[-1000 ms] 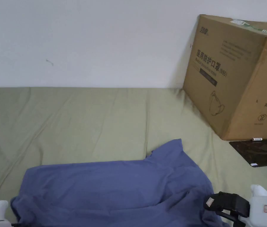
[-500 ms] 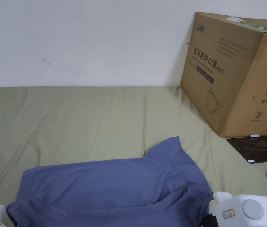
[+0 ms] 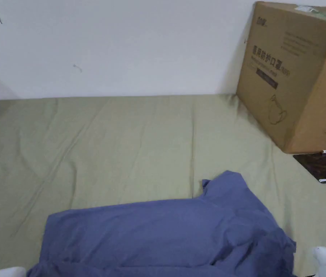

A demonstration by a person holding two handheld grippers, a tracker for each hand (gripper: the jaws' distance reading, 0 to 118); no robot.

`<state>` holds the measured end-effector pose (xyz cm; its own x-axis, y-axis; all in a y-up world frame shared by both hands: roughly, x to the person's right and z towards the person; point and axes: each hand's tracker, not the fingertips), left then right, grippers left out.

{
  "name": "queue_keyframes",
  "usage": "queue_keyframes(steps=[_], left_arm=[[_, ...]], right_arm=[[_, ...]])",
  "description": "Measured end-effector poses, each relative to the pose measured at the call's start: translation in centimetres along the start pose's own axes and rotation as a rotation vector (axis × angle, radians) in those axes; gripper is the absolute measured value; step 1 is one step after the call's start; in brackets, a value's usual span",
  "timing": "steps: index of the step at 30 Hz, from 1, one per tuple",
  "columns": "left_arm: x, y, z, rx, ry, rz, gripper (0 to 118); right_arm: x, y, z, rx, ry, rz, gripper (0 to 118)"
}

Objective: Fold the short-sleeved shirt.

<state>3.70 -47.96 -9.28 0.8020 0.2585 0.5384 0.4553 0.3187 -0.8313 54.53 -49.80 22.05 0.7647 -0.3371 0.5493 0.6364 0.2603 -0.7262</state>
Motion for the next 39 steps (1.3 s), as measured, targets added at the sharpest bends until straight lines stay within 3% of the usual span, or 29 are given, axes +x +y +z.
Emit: queue_keyframes(steps=[6, 7, 8, 9, 10, 11, 12, 16, 19, 20, 21, 22, 23, 24, 25, 26, 28, 33, 35, 36, 37, 38, 39], left_arm=[[-2.5, 0.5, -1.6, -0.009, -0.064, 0.124, 11], [-2.8, 0.4, -1.4, 0.026, -0.086, 0.140, 11], [-3.0, 0.3, -1.3, 0.041, -0.099, 0.138, 15], [-3.1, 0.2, -1.0, 0.044, -0.103, 0.139, 32], [-3.2, 0.0, -1.0, 0.061, -0.107, 0.147, 65], [-3.3, -0.1, -1.0, 0.064, -0.106, 0.136, 116], [-3.2, -0.4, -1.0, 0.068, -0.107, 0.130, 116], [-3.6, -0.8, 0.5, 0.148, -0.110, 0.127, 112], [-1.5, 0.5, 3.2, 0.241, -0.122, 0.111, 111], [-0.9, 0.8, 4.3, 0.289, -0.144, 0.089, 103], [1.1, 0.7, 6.8, 0.347, -0.159, 0.070, 88], [1.9, 1.1, 7.9, 0.395, -0.161, 0.062, 60], [2.7, 1.6, 8.8, 0.429, -0.155, 0.054, 13], [2.8, 2.4, 8.8, 0.461, -0.156, 0.046, 1], [2.3, 3.2, 8.2, 0.480, -0.148, 0.033, 1], [2.6, 4.1, 8.3, 0.504, -0.143, 0.014, 1], [2.3, 6.7, 7.9, 0.487, -0.169, -0.005, 1], [0.6, 14.6, 1.9, 0.135, -0.003, 0.028, 1], [-0.8, 17.6, -1.2, 0.142, 0.045, -0.006, 1], [-1.2, 17.3, -2.1, 0.160, 0.081, -0.016, 5], [-3.4, 18.3, -3.8, 0.177, 0.100, -0.022, 28], [-4.2, 19.1, -4.9, 0.184, 0.131, -0.031, 84], [-4.4, 19.5, -6.4, 0.171, 0.153, -0.025, 113]], right_arm=[[-1.2, -0.2, -0.5, 0.045, -0.064, -0.043, 14], [-1.4, -0.1, -0.4, 0.049, -0.077, -0.041, 19], [-1.5, 0.0, -0.4, 0.045, -0.109, -0.037, 40], [-1.5, 0.0, -0.4, 0.055, -0.134, -0.023, 66], [-1.7, -0.4, -0.3, 0.067, -0.141, -0.019, 91], [-1.6, -0.6, -0.1, 0.089, -0.136, -0.019, 101], [-1.5, -0.6, 0.3, 0.130, -0.123, -0.037, 101], [-1.2, -1.1, 2.1, 0.211, -0.015, -0.172, 101], [-2.5, -0.8, 3.8, 0.257, 0.002, -0.133, 101], [-3.4, -0.6, 4.5, 0.285, 0.008, -0.099, 101], [-4.4, -0.4, 5.2, 0.322, 0.001, -0.069, 100], [-5.6, -0.3, 6.0, 0.371, -0.008, -0.036, 96], [-6.6, 0.0, 6.7, 0.426, -0.007, -0.008, 79], [-7.6, 0.4, 7.4, 0.482, 0.009, 0.020, 52], [-8.4, 1.0, 8.0, 0.523, 0.041, 0.034, 21], [-9.2, 1.7, 8.3, 0.551, 0.070, 0.049, 21], [-10.6, 3.3, 8.8, 0.606, 0.102, 0.062, 7], [-13.5, 6.7, 8.5, 0.586, 0.134, 0.129, 7], [-13.3, 7.6, 7.9, 0.590, 0.189, 0.114, 7], [-13.2, 8.0, 7.4, 0.570, 0.224, 0.098, 7], [-13.1, 8.3, 7.0, 0.555, 0.236, 0.089, 7], [-12.5, 8.7, 6.4, 0.544, 0.239, 0.091, 7], [-12.4, 9.0, 5.9, 0.539, 0.230, 0.091, 7]])
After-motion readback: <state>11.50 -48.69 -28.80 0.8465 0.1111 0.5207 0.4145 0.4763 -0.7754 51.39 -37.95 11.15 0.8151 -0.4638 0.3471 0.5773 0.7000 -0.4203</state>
